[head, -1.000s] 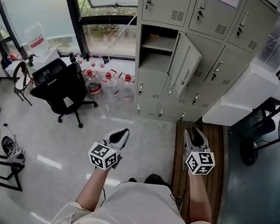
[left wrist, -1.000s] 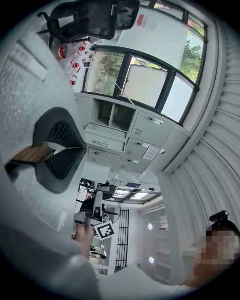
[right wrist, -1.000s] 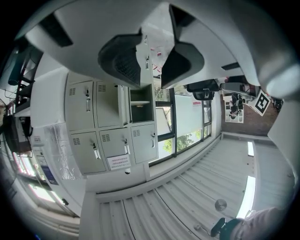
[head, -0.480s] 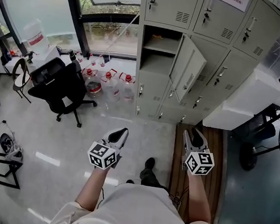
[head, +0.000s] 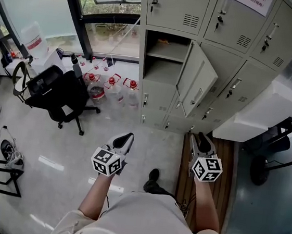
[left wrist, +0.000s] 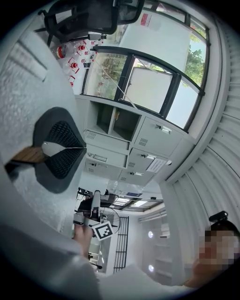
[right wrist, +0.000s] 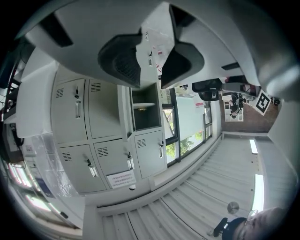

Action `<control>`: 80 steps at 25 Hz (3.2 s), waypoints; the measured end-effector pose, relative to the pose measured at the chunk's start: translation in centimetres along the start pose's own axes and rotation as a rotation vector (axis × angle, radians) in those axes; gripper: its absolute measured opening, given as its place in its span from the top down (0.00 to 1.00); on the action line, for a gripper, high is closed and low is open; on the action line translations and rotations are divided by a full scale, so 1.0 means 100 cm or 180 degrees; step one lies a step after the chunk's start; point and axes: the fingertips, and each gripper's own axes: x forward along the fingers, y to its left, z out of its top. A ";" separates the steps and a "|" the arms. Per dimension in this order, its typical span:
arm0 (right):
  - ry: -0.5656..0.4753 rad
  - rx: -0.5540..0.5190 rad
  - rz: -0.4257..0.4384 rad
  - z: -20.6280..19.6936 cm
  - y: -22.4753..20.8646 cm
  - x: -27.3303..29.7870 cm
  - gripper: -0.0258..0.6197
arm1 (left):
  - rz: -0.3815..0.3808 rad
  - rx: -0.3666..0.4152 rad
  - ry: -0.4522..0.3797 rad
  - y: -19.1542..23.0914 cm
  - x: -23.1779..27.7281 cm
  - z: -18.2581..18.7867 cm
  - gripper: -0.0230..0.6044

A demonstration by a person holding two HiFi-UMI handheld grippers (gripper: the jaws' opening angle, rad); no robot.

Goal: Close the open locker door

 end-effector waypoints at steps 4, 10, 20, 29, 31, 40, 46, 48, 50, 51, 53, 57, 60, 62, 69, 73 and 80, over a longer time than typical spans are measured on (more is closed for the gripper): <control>0.0009 0.0013 0.0026 0.007 -0.022 0.030 0.77 | 0.0003 -0.0005 0.0030 0.009 0.035 0.008 0.94; 0.0131 0.0005 0.0135 0.005 -0.053 0.070 0.76 | 0.0053 -0.0002 0.0062 0.018 0.082 0.016 0.94; 0.0169 -0.0013 0.0309 0.012 -0.105 0.123 0.76 | 0.0191 -0.0014 0.0026 0.021 0.146 0.028 0.94; 0.0233 0.0027 0.0401 0.011 -0.131 0.160 0.76 | 0.0285 -0.0061 0.0096 0.030 0.172 0.025 0.94; 0.0252 0.0031 0.0393 0.010 -0.135 0.165 0.75 | 0.0268 -0.0060 0.0104 0.033 0.178 0.027 0.94; 0.0262 -0.0125 0.0541 0.011 -0.117 0.178 0.73 | 0.0102 -0.0072 0.0199 0.062 0.198 0.033 0.94; 0.0290 -0.0166 0.0615 0.011 -0.090 0.185 0.73 | -0.0064 -0.0067 0.0235 0.080 0.208 0.041 0.94; 0.0285 -0.0192 0.0622 0.011 -0.080 0.189 0.73 | -0.0114 -0.0053 0.0253 0.086 0.209 0.043 0.94; 0.0286 -0.0212 0.0624 0.011 -0.070 0.192 0.73 | -0.0145 -0.0054 0.0269 0.093 0.208 0.044 0.94; 0.0286 -0.0218 0.0628 0.011 -0.065 0.194 0.73 | -0.0156 -0.0055 0.0276 0.097 0.206 0.044 0.94; 0.0286 -0.0222 0.0636 0.010 -0.055 0.198 0.73 | -0.0166 -0.0061 0.0285 0.105 0.203 0.045 0.94; 0.0290 -0.0238 0.0663 0.010 -0.036 0.208 0.73 | -0.0162 -0.0083 0.0279 0.121 0.195 0.046 0.94; 0.0308 -0.0260 0.0701 0.010 -0.022 0.217 0.73 | -0.0153 -0.0105 0.0273 0.131 0.189 0.046 0.94; 0.0315 -0.0273 0.0730 0.010 -0.014 0.223 0.73 | -0.0140 -0.0124 0.0276 0.139 0.185 0.046 0.94; 0.0328 -0.0278 0.0805 0.012 0.017 0.249 0.73 | -0.0038 -0.0172 0.0269 0.172 0.163 0.045 0.94; 0.0329 -0.0264 0.0823 0.014 0.032 0.265 0.73 | 0.0021 -0.0189 0.0237 0.190 0.153 0.048 0.94; 0.0355 -0.0310 0.0889 0.017 0.056 0.297 0.73 | 0.0102 -0.0206 0.0193 0.219 0.143 0.054 0.94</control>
